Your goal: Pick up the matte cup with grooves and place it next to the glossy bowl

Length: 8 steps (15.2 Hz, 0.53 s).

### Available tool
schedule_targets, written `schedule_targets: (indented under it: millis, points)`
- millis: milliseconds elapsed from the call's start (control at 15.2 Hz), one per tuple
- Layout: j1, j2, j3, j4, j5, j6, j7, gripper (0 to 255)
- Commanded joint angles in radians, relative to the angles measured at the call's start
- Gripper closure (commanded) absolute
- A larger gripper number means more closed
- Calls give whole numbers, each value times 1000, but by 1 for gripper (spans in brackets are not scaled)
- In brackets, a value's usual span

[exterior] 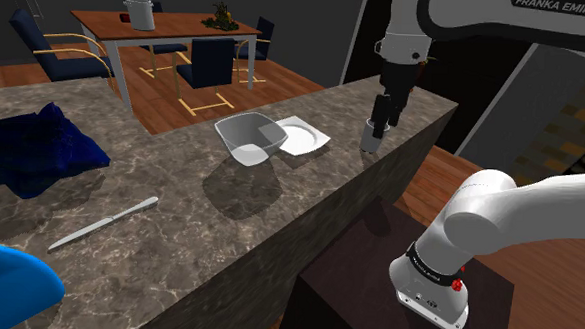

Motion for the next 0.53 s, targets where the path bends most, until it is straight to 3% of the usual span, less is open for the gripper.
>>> schedule_targets:
  millis: [0, 462]
  points:
    - [0, 0, 0, 0, 0, 0, 0, 0]
    - [-60, 73, -115, -70, -124, 172, -132, 0]
